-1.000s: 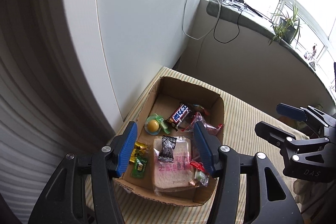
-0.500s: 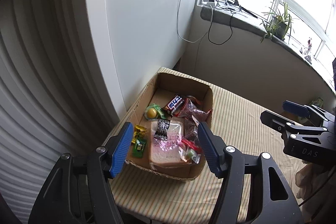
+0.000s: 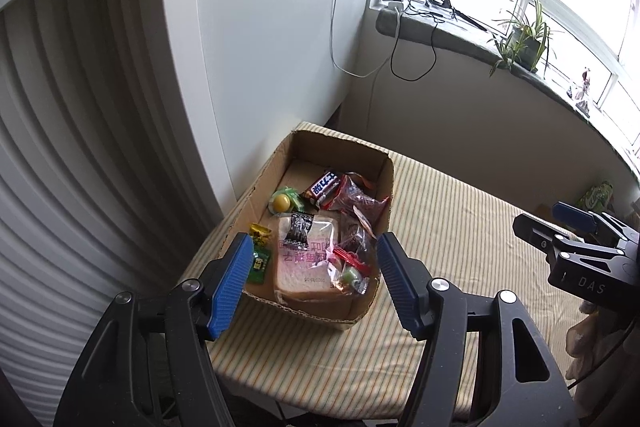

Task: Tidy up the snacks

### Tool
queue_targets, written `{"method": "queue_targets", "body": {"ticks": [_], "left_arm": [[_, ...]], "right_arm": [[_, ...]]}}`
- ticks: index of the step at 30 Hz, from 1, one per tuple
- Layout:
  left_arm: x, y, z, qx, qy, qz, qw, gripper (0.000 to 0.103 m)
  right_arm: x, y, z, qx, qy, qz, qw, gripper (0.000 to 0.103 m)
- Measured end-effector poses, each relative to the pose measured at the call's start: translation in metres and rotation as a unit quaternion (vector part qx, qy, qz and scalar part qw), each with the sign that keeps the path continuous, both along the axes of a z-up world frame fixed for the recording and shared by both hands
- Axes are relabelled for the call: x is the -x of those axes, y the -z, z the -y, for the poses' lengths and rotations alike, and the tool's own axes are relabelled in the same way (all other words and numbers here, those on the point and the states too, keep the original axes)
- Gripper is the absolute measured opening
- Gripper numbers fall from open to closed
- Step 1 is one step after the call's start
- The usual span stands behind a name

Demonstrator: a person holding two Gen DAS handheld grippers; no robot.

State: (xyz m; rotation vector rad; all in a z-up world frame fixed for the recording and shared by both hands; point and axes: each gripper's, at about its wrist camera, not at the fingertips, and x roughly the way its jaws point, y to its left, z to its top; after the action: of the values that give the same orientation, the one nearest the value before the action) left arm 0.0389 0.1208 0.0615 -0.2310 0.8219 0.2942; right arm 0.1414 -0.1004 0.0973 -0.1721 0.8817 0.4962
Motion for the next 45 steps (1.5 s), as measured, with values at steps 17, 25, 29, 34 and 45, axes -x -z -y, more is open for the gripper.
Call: {"method": "queue_targets", "body": {"ticks": [17,25,29,34,45], "left_arm": [[0.0,-0.003,0.011,-0.012,-0.004,-0.006,0.9999,0.064],[0.0,-0.002,0.013,-0.007,-0.003,-0.009,0.9999,0.064],[-0.001,-0.002,0.014,-0.006,-0.001,-0.012,0.9999,0.064],[0.0,-0.001,0.014,-0.004,-0.001,-0.013,0.9999,0.064],[0.0,0.001,0.014,0.004,0.0,-0.016,0.9999,0.064]], "right_arm": [[0.004,0.0,0.003,-0.005,0.004,-0.001,1.0,0.085],[0.006,0.001,0.002,-0.004,0.004,-0.003,1.0,0.085],[0.006,0.001,0.003,-0.005,0.006,-0.004,1.0,0.085],[0.006,0.002,0.003,-0.005,0.004,-0.006,1.0,0.085],[0.005,0.007,0.0,-0.002,-0.001,-0.011,1.0,0.085]]}}
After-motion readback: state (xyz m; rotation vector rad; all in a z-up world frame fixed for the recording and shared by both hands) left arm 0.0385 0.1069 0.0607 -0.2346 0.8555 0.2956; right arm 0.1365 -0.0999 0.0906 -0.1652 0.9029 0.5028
